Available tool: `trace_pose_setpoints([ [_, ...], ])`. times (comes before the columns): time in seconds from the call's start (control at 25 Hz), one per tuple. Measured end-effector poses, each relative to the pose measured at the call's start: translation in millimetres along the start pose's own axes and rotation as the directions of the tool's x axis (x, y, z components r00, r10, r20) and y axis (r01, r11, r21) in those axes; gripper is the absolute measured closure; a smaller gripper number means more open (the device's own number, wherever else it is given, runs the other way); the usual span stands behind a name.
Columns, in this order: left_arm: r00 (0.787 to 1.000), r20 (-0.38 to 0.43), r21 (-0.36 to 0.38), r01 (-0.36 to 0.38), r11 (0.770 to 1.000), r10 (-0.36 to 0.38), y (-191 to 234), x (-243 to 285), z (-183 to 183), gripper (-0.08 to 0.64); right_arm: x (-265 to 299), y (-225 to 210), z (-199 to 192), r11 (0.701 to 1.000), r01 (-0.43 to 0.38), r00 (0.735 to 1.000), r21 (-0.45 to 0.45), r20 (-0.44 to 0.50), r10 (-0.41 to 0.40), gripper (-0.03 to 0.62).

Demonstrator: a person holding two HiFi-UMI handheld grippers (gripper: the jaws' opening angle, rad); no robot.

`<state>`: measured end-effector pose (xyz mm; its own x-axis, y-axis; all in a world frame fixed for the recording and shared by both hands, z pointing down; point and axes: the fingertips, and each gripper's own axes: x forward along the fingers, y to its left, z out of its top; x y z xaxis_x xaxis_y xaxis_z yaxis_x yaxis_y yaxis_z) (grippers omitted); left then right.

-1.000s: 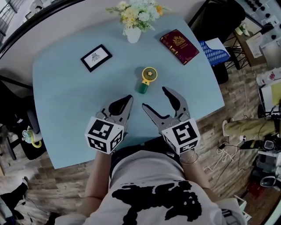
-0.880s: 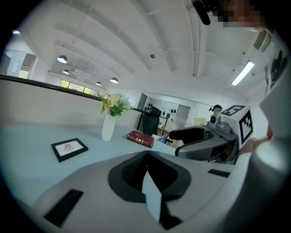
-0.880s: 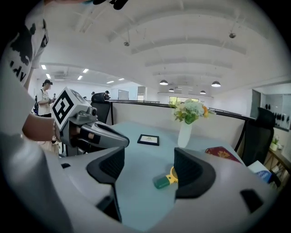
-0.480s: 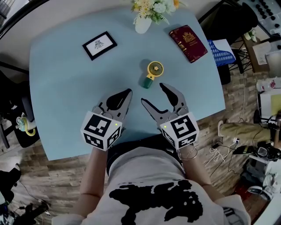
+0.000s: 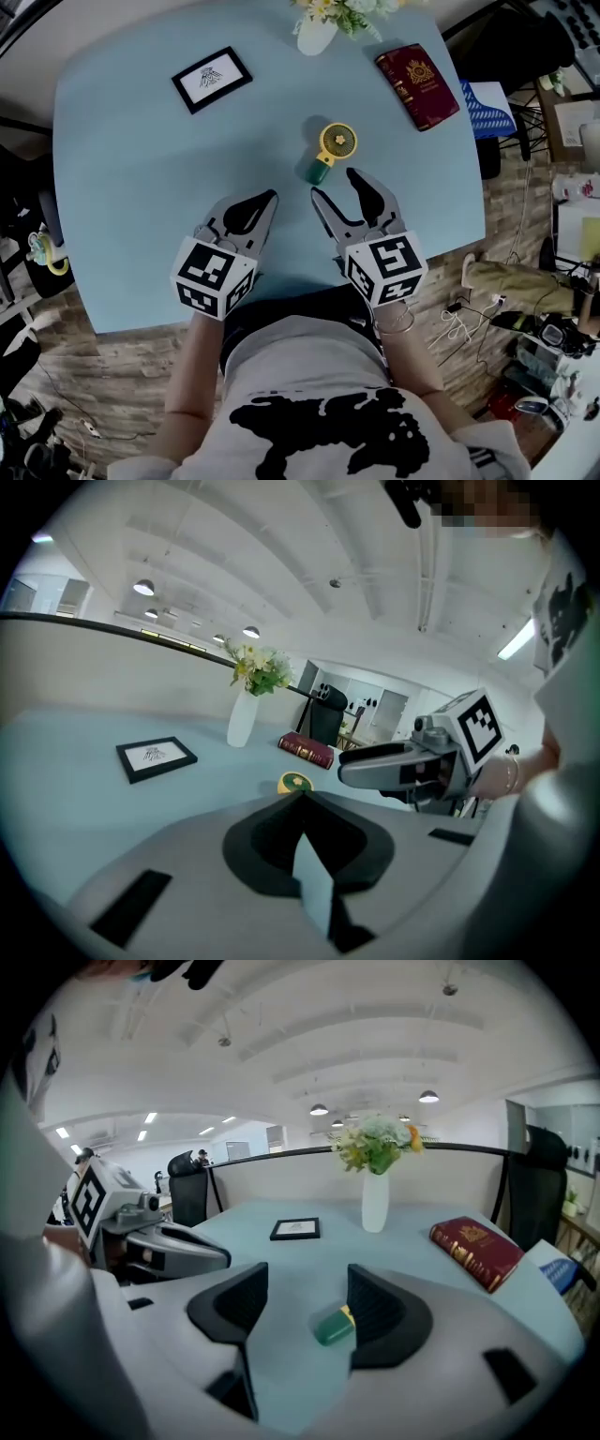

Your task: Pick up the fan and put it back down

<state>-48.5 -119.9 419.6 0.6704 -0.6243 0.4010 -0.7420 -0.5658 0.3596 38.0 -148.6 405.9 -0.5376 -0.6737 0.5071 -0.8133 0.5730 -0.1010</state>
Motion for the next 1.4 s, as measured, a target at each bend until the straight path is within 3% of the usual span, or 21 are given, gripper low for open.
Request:
trace_pose_setpoints([
  [0.12, 0.999, -0.035, -0.022, 0.013, 1.0, -0.014, -0.3, 8.4, -14.0, 0.549, 8.2, -10.5, -8.0, 0.998, 0.015, 1.0, 0.061, -0.014, -0.014, 0.331],
  [0.32, 0.997, -0.066, 0.009, 0.038, 0.999, -0.037, 2.8, 24.8, -17.9, 0.549, 21.7, -26.1, -25.3, 0.991, 0.042, 0.998, 0.13, -0.042, -0.037, 0.31],
  [0.48, 0.996, -0.082, 0.026, 0.044, 0.999, -0.042, 9.5, 33.5, -19.1, 0.549, 32.4, -39.2, -43.2, 0.979, 0.096, 0.993, 0.18, -0.078, -0.083, 0.243],
  [0.64, 0.994, -0.1, 0.028, 0.05, 0.998, -0.046, 12.9, 42.7, -22.9, 0.549, 43.1, -47.7, -57.5, 0.969, 0.122, 0.988, 0.215, -0.119, -0.098, 0.22],
  [0.92, 0.991, -0.121, 0.001, 0.063, 0.998, -0.062, 13.3, 57.4, -30.3, 0.549, 68.6, -68.8, -88.9, 0.892, 0.216, 0.972, 0.397, -0.173, -0.158, 0.184],
  [1.24, 0.987, -0.144, -0.021, 0.063, 0.998, -0.065, 17.1, 65.9, -37.1, 0.549, 91.0, -83.8, -91.9, 0.881, 0.249, 0.964, 0.403, -0.191, -0.185, 0.186],
  [1.4, 0.989, -0.14, -0.039, 0.042, 0.998, -0.047, 24.0, 65.9, -38.3, 0.549, 98.2, -84.4, -92.8, 0.909, 0.231, 0.964, 0.348, -0.206, -0.167, 0.195],
])
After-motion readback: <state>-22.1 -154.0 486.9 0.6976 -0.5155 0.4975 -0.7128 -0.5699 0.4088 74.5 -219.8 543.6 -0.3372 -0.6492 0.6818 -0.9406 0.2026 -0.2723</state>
